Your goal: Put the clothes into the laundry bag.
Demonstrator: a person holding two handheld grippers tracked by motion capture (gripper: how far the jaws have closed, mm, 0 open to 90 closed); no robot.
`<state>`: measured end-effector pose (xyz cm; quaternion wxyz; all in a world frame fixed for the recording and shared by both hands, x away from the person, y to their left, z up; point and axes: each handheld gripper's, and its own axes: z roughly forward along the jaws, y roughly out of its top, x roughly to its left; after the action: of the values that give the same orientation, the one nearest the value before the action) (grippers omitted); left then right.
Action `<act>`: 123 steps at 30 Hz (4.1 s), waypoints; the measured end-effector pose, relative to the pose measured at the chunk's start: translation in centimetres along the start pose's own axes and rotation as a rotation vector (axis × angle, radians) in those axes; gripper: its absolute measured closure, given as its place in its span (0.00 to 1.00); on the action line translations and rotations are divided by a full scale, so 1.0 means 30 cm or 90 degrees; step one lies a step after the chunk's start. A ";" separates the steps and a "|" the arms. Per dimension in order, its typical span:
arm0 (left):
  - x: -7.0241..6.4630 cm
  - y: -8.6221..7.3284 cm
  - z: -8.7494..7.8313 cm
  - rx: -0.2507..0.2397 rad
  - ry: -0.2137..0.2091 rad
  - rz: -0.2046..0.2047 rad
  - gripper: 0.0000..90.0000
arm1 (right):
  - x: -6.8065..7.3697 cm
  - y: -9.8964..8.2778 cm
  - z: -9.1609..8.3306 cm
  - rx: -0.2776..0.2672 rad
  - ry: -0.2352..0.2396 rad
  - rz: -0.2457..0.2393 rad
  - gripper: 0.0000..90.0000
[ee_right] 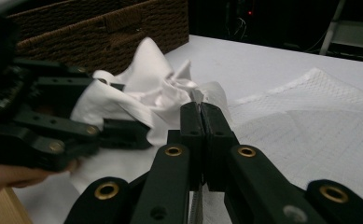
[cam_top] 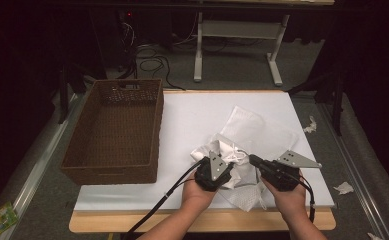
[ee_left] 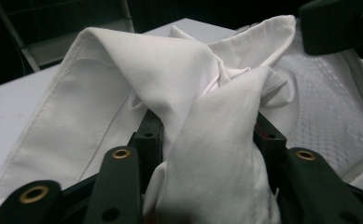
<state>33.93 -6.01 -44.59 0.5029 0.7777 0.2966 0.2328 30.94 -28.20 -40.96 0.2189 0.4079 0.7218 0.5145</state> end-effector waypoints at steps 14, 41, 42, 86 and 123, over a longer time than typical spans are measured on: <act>0.053 -0.036 -0.160 -0.023 -0.137 -0.068 0.21 | -0.013 -0.015 0.005 0.015 0.000 -0.005 1.00; 0.178 0.011 -0.289 -0.083 -0.055 -0.067 0.30 | -0.019 -0.021 -0.001 0.016 -0.002 -0.001 1.00; 0.182 0.007 -0.281 -0.079 -0.050 -0.062 0.29 | -0.018 -0.021 0.000 0.017 -0.001 -0.003 1.00; -0.034 0.036 0.056 0.010 -0.062 -0.023 0.98 | 0.025 0.030 0.005 -0.023 0.036 0.003 1.00; 0.193 -0.077 0.051 0.075 -0.086 -0.087 1.00 | 0.018 0.015 -0.009 -0.024 0.027 -0.005 1.00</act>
<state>38.54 -2.24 -46.95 0.4899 0.7978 0.3274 0.1276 30.59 -27.83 -40.39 0.2134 0.3897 0.7180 0.5359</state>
